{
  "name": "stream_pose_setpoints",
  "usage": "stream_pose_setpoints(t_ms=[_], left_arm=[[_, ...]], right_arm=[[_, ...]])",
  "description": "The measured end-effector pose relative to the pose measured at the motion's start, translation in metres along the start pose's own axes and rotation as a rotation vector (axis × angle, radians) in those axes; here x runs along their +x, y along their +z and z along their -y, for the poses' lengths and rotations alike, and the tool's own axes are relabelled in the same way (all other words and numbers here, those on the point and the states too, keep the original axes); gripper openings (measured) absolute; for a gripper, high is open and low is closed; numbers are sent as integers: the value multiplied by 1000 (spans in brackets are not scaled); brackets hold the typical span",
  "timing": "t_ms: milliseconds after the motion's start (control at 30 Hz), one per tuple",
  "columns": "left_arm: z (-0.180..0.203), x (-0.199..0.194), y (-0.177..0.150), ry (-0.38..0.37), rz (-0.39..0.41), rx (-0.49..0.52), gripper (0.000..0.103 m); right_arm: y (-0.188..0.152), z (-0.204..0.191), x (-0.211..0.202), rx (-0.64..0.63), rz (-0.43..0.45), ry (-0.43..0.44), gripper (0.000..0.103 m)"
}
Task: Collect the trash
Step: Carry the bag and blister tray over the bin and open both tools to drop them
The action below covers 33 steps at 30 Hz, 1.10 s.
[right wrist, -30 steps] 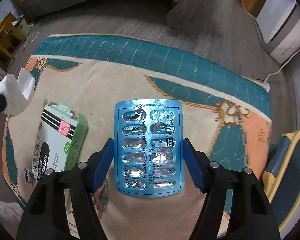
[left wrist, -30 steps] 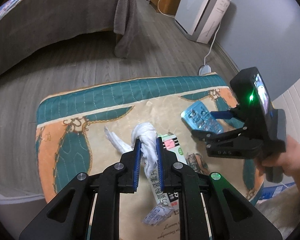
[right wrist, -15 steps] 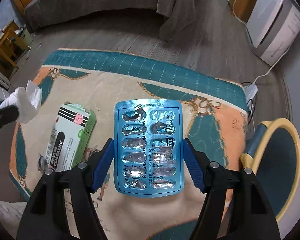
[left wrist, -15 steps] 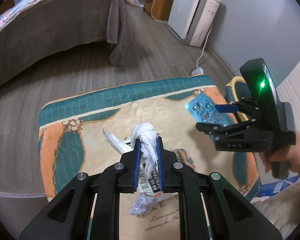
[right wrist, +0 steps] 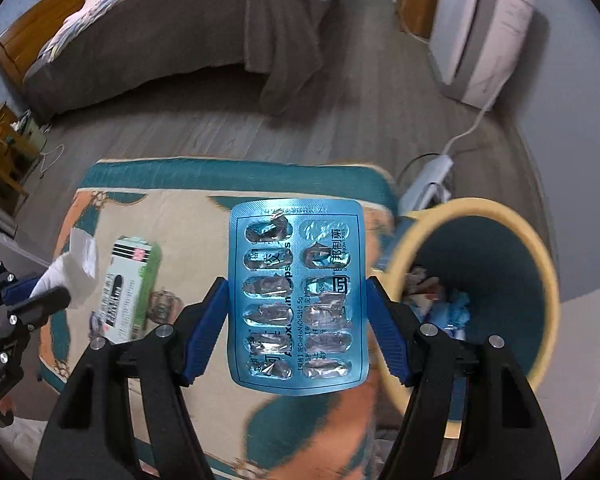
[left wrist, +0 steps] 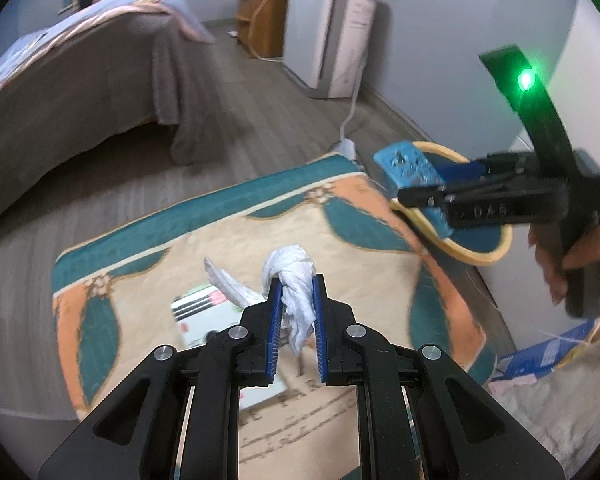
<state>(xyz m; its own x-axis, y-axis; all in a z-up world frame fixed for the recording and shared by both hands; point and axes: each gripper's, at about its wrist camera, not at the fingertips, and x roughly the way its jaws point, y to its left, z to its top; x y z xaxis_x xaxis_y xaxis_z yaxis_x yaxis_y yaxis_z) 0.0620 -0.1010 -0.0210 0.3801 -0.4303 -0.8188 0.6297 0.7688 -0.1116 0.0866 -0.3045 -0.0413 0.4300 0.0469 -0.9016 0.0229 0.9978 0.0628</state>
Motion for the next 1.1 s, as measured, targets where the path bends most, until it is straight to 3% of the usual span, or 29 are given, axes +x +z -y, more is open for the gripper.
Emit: stream_pose_setpoints(t_ms=[367, 600, 767, 900, 1033, 1100], left_arm=[[66, 30, 12, -39, -27, 99, 15], [127, 49, 29, -105, -1, 135, 15], [172, 69, 44, -197, 25, 171, 15], [203, 90, 57, -224, 23, 214, 21], [212, 116, 63, -183, -12, 248, 24], [213, 123, 62, -161, -27, 253, 37]], right_arm=[[-28, 102, -20, 144, -1, -71, 68], [-46, 165, -17, 272, -14, -109, 68], [-61, 205, -13, 409, -21, -75, 68], [-70, 224, -9, 487, -23, -53, 68], [-73, 231, -6, 510, -25, -30, 68], [-72, 229, -4, 499, -29, -23, 68]])
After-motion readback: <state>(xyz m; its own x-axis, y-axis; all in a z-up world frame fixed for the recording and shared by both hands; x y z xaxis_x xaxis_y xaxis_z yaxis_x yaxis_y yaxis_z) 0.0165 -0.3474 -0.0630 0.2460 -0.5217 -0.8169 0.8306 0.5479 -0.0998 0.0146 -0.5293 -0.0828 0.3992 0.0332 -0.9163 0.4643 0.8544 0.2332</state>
